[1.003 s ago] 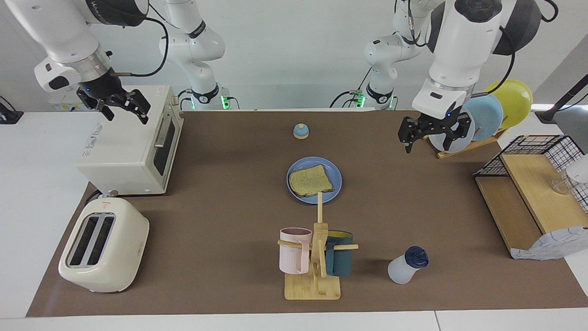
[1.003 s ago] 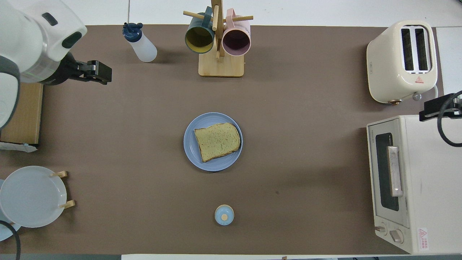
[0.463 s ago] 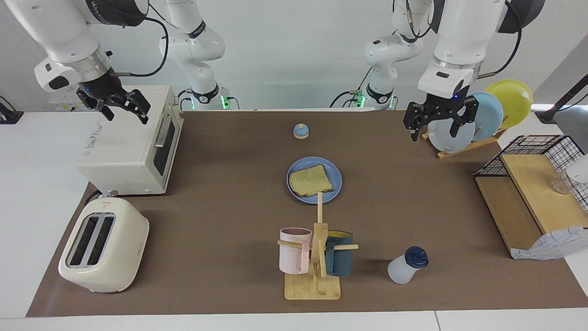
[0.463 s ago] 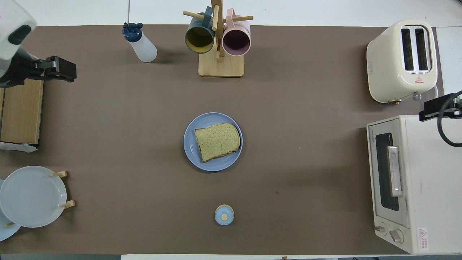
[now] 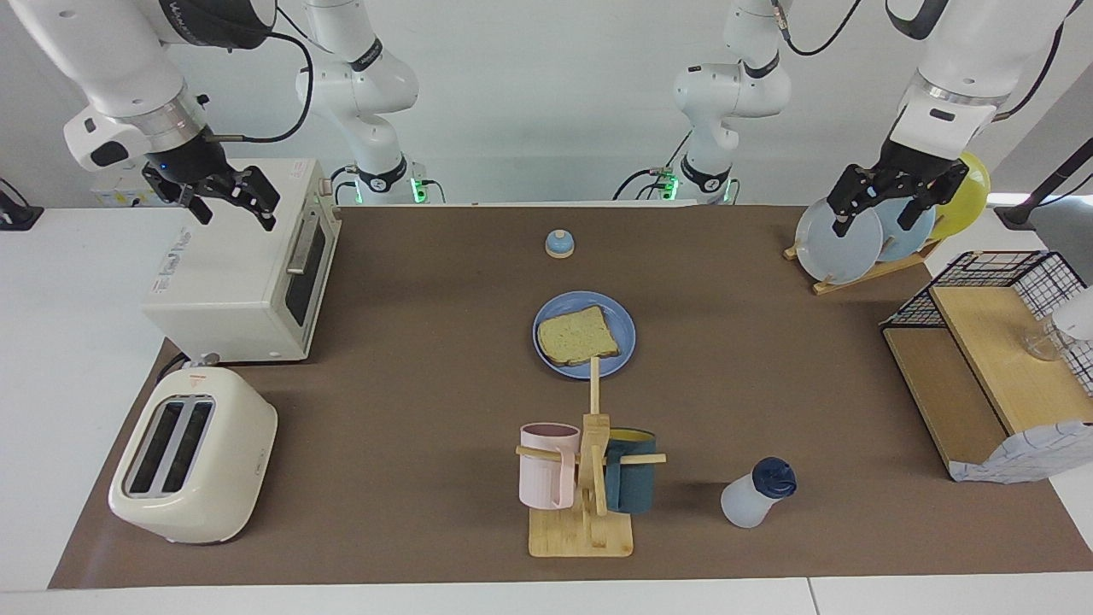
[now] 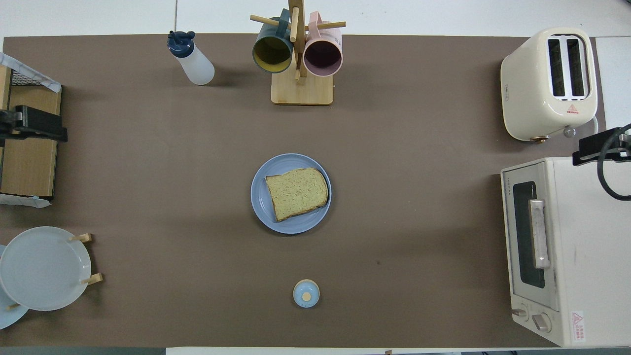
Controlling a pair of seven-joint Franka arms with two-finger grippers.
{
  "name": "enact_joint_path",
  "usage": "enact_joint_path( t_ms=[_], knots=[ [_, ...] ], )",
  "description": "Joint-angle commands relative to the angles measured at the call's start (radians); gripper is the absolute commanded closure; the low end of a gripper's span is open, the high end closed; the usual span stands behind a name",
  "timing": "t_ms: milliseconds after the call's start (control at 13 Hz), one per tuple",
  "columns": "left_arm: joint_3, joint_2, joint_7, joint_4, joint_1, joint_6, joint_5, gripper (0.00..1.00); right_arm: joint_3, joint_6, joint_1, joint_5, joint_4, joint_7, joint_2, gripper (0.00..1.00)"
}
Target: Put bread on plate and add seasoning
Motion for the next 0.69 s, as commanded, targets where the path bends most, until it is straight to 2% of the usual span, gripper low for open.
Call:
enact_joint_path(
  t_ms=[0, 77, 232, 386, 463, 617],
  knots=[
    [0.009, -0.060, 0.021, -0.135, -0.024, 0.065, -0.020, 0.00, 0.004, 0.014, -0.008, -0.003, -0.026, -0.004, -0.021, 0.00],
    [-0.006, -0.042, 0.019, -0.123, -0.009, 0.068, -0.022, 0.00, 0.004, 0.014, -0.008, -0.003, -0.026, -0.004, -0.021, 0.00],
    [-0.133, -0.008, 0.013, -0.040, 0.092, 0.030, -0.028, 0.00, 0.004, 0.014, -0.008, -0.003, -0.026, -0.004, -0.021, 0.00],
    [-0.137, 0.027, 0.010, 0.058, 0.088, -0.090, -0.058, 0.00, 0.004, 0.014, -0.008, -0.003, -0.026, -0.004, -0.021, 0.00],
    [-0.137, 0.023, 0.010, 0.063, 0.077, -0.115, -0.058, 0.00, 0.004, 0.014, -0.008, -0.003, -0.026, -0.004, -0.021, 0.00],
    [-0.134, -0.025, 0.012, -0.042, 0.072, -0.050, -0.052, 0.00, 0.004, 0.014, -0.008, -0.003, -0.026, -0.004, -0.021, 0.00]
  ],
)
